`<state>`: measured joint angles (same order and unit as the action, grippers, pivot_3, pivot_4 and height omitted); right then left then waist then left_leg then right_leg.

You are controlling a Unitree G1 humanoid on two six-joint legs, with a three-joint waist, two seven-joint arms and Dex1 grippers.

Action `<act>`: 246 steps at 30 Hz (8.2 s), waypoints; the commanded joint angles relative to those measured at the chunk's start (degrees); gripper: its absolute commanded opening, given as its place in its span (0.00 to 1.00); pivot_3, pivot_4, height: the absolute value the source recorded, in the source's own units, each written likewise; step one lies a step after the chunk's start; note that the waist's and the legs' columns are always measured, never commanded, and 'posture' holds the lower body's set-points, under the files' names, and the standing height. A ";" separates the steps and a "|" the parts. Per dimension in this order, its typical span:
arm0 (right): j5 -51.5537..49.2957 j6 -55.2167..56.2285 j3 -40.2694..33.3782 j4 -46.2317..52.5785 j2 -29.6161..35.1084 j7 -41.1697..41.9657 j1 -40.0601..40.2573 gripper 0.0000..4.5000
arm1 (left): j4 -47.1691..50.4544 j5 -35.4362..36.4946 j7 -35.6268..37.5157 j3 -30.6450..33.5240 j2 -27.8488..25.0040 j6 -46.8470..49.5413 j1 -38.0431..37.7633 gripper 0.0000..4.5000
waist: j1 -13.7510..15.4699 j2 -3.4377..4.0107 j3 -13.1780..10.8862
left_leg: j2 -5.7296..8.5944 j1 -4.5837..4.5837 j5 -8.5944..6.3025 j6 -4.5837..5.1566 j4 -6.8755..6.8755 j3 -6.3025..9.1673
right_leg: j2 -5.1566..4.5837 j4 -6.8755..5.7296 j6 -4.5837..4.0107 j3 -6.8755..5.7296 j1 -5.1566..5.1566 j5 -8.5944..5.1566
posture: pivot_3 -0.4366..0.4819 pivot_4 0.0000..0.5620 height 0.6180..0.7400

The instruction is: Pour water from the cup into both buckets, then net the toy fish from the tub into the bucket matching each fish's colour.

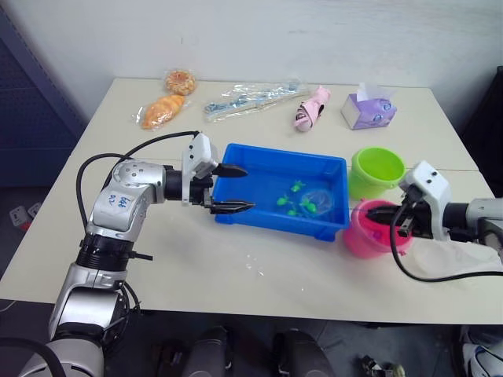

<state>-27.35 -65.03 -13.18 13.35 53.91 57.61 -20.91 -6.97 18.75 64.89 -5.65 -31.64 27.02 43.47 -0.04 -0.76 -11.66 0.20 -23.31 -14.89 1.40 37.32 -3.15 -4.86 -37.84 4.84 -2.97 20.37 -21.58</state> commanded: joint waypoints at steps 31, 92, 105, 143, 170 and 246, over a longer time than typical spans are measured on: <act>44.07 56.60 2.86 -2.06 25.67 -31.33 18.48 0.00 | 12.26 6.19 -8.22 -1.20 9.73 7.01 -4.88 0.97 | -0.04 0.06 0.03 | 0.00 0.04 0.06 -0.10 -0.13 -0.23 | 0.08 0.05 0.03 0.21 0.11 0.00 | 0.48 0.27 0.99; 9.48 8.14 2.67 21.78 -8.51 -15.37 9.16 0.00 | 15.60 6.69 -7.73 1.94 -2.82 8.12 -10.75 0.97 | -0.04 0.05 0.02 | -0.01 0.01 0.04 -0.09 -0.15 0.02 | 0.04 0.07 -0.01 0.11 0.04 0.01 | 0.48 0.27 0.99; -5.13 -18.79 -26.24 23.55 -19.60 -24.61 -0.68 0.00 | 13.09 12.07 -8.72 3.10 4.91 10.83 -4.98 0.97 | 0.01 0.05 0.03 | 0.01 0.01 0.02 -0.06 -0.16 0.01 | 0.03 0.03 -0.01 0.12 0.06 0.01 | 0.48 0.27 0.99; 51.72 73.11 0.29 -11.62 21.82 -30.56 10.88 0.00 | 8.88 9.41 -8.26 1.40 5.47 7.19 -1.04 0.97 | -0.06 0.14 0.03 | -0.11 0.05 0.10 -0.19 -0.14 -0.24 | 0.21 0.08 0.02 0.25 0.10 0.01 | 0.48 0.27 0.99; 14.37 24.42 -2.31 15.41 -4.61 -21.05 3.18 0.00 | 11.20 7.67 -8.13 1.67 0.61 7.50 -8.77 0.97 | -0.01 0.17 0.04 | -0.18 0.05 0.11 -0.21 -0.12 -0.10 | 0.25 -0.02 -0.01 0.23 0.10 0.02 | 0.48 0.27 0.99; 43.18 34.68 -0.94 13.47 16.52 -34.67 21.69 0.00 | 15.00 9.98 -17.12 0.41 12.31 8.27 -9.41 0.97 | -0.01 0.12 0.04 | -0.07 0.05 0.10 -0.19 -0.24 -0.17 | 0.20 0.12 0.01 0.25 0.10 0.01 | 0.48 0.27 0.99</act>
<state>12.05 -34.47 -11.92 29.37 69.76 24.84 2.58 5.94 28.54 48.04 -5.73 -18.98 36.13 33.81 -0.05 -0.65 -11.61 0.14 -23.27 -14.80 1.21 37.09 -3.31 -4.67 -37.71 4.85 -2.72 20.47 -21.57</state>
